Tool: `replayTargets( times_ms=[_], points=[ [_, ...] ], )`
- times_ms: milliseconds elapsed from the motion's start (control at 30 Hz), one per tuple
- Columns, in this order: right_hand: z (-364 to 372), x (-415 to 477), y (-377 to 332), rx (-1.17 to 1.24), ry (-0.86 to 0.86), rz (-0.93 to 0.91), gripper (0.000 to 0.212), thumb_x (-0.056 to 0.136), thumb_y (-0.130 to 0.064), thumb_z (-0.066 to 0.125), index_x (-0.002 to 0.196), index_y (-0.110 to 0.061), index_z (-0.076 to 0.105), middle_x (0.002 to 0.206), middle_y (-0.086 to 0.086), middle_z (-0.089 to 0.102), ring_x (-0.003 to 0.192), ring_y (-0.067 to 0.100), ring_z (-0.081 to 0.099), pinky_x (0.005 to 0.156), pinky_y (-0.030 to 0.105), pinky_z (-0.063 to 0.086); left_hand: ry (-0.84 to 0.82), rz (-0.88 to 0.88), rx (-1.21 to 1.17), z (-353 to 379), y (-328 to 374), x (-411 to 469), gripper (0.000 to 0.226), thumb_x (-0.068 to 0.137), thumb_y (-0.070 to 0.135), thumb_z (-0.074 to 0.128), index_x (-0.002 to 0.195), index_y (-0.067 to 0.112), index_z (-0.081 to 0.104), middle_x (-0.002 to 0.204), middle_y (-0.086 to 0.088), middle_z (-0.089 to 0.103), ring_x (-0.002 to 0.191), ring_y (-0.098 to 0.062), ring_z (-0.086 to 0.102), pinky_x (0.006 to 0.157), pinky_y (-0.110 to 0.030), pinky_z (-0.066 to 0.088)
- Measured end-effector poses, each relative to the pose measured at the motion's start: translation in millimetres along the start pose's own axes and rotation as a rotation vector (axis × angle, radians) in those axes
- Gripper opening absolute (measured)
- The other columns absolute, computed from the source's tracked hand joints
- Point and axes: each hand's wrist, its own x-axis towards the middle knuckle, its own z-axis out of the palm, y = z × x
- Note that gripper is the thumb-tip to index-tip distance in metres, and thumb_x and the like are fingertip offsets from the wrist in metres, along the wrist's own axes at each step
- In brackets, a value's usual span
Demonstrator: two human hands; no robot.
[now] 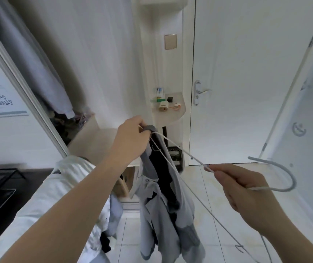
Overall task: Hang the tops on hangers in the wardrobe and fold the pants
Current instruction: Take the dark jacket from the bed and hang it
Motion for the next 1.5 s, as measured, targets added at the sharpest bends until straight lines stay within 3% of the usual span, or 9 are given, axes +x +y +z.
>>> replayTargets(
  times_ms=[300, 533, 733, 833, 967, 1200, 1300, 1400, 1500],
  points=[
    [46.6, 11.8, 25.2, -0.066, -0.073, 0.096, 0.031, 0.098, -0.007, 0.058, 0.084, -0.028, 0.076, 0.071, -0.013, 0.070, 0.065, -0.001, 0.062, 0.061, 0.009, 0.041, -0.247, 0.131, -0.193, 14.6, 43.7, -38.1, 0.019, 0.090, 0.008, 0.060, 0.074, 0.018, 0.062, 0.054, 0.000, 0.067, 0.042, 0.002, 0.055, 0.043, -0.008, 0.036],
    [46.5, 14.8, 23.5, 0.257, 0.009, 0.002, 0.019, 0.091, -0.018, 0.058, 0.084, -0.023, 0.075, 0.050, -0.019, 0.054, 0.042, 0.000, 0.048, 0.044, 0.007, 0.033, -0.327, 0.120, 0.032, 22.3, 37.4, -54.0, 0.020, 0.087, 0.015, 0.066, 0.072, 0.027, 0.062, 0.062, 0.011, 0.061, 0.058, -0.002, 0.056, 0.057, -0.020, 0.042],
    [68.1, 10.2, 36.8, 0.390, -0.074, 0.135, 0.051, 0.102, 0.002, 0.046, 0.061, -0.027, 0.058, 0.046, -0.009, 0.040, 0.037, 0.004, 0.031, 0.039, 0.016, 0.026, -0.339, 0.166, 0.027, 28.4, 39.5, -64.8, 0.018, 0.089, 0.017, 0.065, 0.074, 0.027, 0.066, 0.062, 0.012, 0.061, 0.061, -0.002, 0.056, 0.054, -0.012, 0.038],
    [55.2, 13.0, 37.5, 0.509, -0.024, 0.123, 0.047, 0.102, 0.004, 0.043, 0.066, -0.021, 0.060, 0.046, -0.006, 0.033, 0.037, 0.006, 0.024, 0.039, 0.013, 0.022, -0.406, 0.328, 0.105, 24.8, 26.2, -69.0, 0.013, 0.095, 0.030, 0.062, 0.091, 0.029, 0.075, 0.081, 0.019, 0.060, 0.083, -0.004, 0.057, 0.074, -0.017, 0.040],
    [41.5, 14.0, 32.7, 0.529, -0.038, 0.108, 0.023, 0.089, -0.008, 0.050, 0.068, -0.014, 0.060, 0.046, -0.006, 0.032, 0.039, 0.009, 0.020, 0.042, 0.014, 0.019, -0.317, 0.679, 0.326, 13.4, 6.3, -67.5, 0.039, 0.095, 0.054, 0.042, 0.114, 0.037, 0.072, 0.112, 0.021, 0.060, 0.118, -0.009, 0.046, 0.105, -0.034, 0.027],
    [34.1, 22.2, 24.0, 0.421, -0.087, -0.017, 0.018, 0.091, -0.010, 0.037, 0.080, 0.003, 0.040, 0.052, 0.001, 0.032, 0.041, 0.008, 0.025, 0.040, 0.015, 0.024, -0.305, 0.720, 0.332, 27.0, -1.7, -82.0, 0.037, 0.102, 0.040, 0.041, 0.112, 0.023, 0.073, 0.095, 0.010, 0.072, 0.085, -0.018, 0.067, 0.064, -0.038, 0.053],
    [34.8, 23.1, 28.3, 0.335, -0.109, -0.018, 0.027, 0.096, -0.016, 0.038, 0.078, 0.004, 0.038, 0.057, 0.004, 0.033, 0.044, 0.007, 0.029, 0.041, 0.015, 0.028, -0.340, 0.646, 0.305, 40.7, -3.6, -98.4, 0.050, 0.099, 0.049, 0.026, 0.115, 0.029, 0.069, 0.099, 0.013, 0.071, 0.088, -0.015, 0.067, 0.066, -0.040, 0.054],
    [36.0, 18.5, 35.3, 0.192, -0.086, -0.013, 0.041, 0.097, -0.035, 0.046, 0.083, 0.004, 0.043, 0.064, 0.026, 0.038, 0.047, 0.025, 0.036, 0.043, 0.022, 0.036, -0.376, 0.593, 0.284, 52.0, -13.1, -106.4, 0.048, 0.098, 0.052, 0.027, 0.114, 0.032, 0.068, 0.099, 0.013, 0.071, 0.088, -0.015, 0.067, 0.071, -0.040, 0.053],
    [32.7, 7.1, 48.9, -0.023, 0.068, -0.106, 0.029, 0.093, -0.041, 0.047, 0.097, -0.014, 0.055, 0.085, 0.009, 0.063, 0.078, 0.018, 0.064, 0.073, 0.026, 0.052, -0.293, 0.485, 0.206, 62.1, -29.7, -111.2, 0.032, 0.103, 0.042, 0.042, 0.116, 0.031, 0.069, 0.101, 0.013, 0.072, 0.092, -0.014, 0.066, 0.076, -0.037, 0.052]
  ],
)
